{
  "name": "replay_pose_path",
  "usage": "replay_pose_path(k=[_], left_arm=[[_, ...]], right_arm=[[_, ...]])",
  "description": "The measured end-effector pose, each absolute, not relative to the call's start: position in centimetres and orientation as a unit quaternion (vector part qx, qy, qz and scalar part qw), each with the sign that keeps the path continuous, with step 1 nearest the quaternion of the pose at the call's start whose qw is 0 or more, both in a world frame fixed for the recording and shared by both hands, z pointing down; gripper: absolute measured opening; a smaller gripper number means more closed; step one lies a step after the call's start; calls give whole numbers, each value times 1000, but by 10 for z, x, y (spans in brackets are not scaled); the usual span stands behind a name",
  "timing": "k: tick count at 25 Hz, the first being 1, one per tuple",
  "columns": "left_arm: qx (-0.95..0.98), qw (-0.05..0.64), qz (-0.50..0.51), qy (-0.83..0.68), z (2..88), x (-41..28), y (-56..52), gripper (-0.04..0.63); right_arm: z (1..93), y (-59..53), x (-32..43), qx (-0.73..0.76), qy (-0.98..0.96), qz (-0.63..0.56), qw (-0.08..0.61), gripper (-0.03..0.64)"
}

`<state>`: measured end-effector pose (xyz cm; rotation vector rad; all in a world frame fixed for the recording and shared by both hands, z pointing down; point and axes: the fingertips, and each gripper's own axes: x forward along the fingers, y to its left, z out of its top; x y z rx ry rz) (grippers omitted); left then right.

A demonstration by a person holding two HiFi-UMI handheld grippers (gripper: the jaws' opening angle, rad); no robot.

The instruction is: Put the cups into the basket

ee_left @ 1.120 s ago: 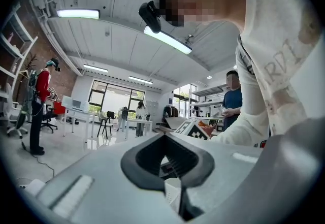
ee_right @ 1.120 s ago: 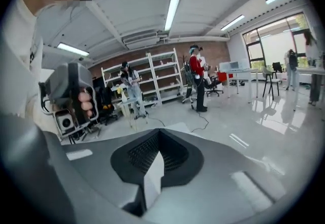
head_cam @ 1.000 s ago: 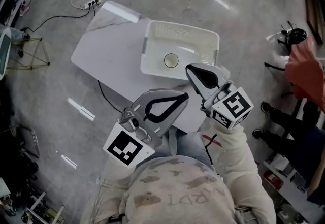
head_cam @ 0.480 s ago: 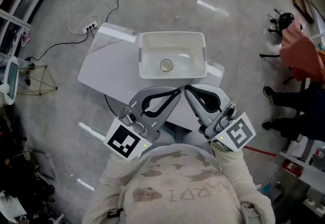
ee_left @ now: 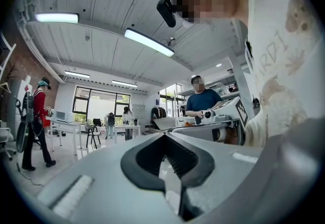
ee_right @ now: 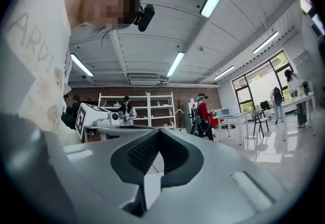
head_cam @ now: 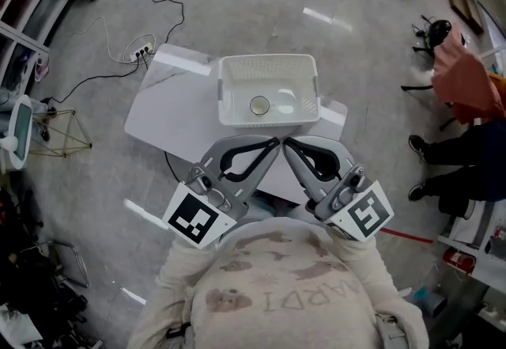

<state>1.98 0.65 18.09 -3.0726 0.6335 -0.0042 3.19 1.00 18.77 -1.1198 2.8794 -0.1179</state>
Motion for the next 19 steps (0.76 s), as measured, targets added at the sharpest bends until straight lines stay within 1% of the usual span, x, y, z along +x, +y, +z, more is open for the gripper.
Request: replay_pose_path(k=[19], left_arm=[[-978,6,-3,211,176,10,21,0]], right_arm=[[182,23,24,-354,934,-40,32,25]])
